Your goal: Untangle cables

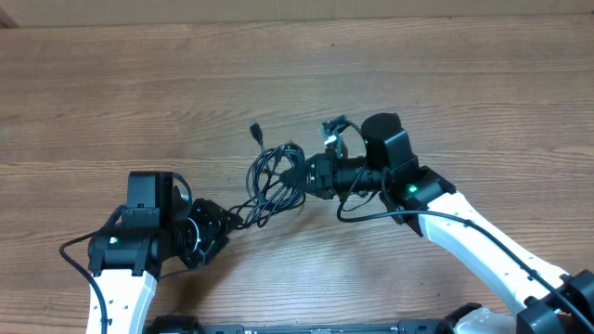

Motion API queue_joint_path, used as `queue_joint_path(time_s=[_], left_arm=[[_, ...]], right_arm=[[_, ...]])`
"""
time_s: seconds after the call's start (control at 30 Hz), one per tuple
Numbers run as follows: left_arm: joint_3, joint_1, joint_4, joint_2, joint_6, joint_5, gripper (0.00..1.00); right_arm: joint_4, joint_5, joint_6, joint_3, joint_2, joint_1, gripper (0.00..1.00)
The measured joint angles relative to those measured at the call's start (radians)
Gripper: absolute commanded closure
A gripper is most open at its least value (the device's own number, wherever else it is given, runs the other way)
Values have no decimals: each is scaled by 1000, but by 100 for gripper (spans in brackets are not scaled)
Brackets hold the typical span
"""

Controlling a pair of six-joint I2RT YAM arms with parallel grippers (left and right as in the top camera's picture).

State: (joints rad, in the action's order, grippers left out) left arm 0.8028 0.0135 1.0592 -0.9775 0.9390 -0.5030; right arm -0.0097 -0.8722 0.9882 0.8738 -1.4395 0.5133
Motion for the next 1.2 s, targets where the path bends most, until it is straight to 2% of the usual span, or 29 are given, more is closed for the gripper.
queue_joint_path(time_s=[0.13,0.17,0.37,0.53,0.63,0.73,0.87,0.93,1.07,1.2], left_arm=[[-5,0,-31,0,28,34,3],[-5,0,-39,0,32,39,1],[-15,-1,-129,-1,60,57,0],[-23,-8,-401,-7,0,67,0],[-12,-9,-525,-8,-43,43,1],[14,-9,-589,-8,-63,22,0],[44,-9,-577,-7,-78,9,0],[47,-9,-504,-7,-79,10,0],[47,-9,-368,-8,-79,15,0],[47,-10,-254,-8,-79,16,0]], right_arm=[[9,13,3,0,0,-18,96],[10,13,4,0,0,-20,96],[18,31,6,0,0,-29,96],[4,43,8,0,0,-42,96],[-77,69,45,2,0,-44,96],[-166,107,124,3,0,-44,87],[-187,140,243,3,0,-44,92],[-193,138,291,3,0,-44,96],[-194,120,436,3,0,-44,96],[-193,123,658,3,0,-44,96]])
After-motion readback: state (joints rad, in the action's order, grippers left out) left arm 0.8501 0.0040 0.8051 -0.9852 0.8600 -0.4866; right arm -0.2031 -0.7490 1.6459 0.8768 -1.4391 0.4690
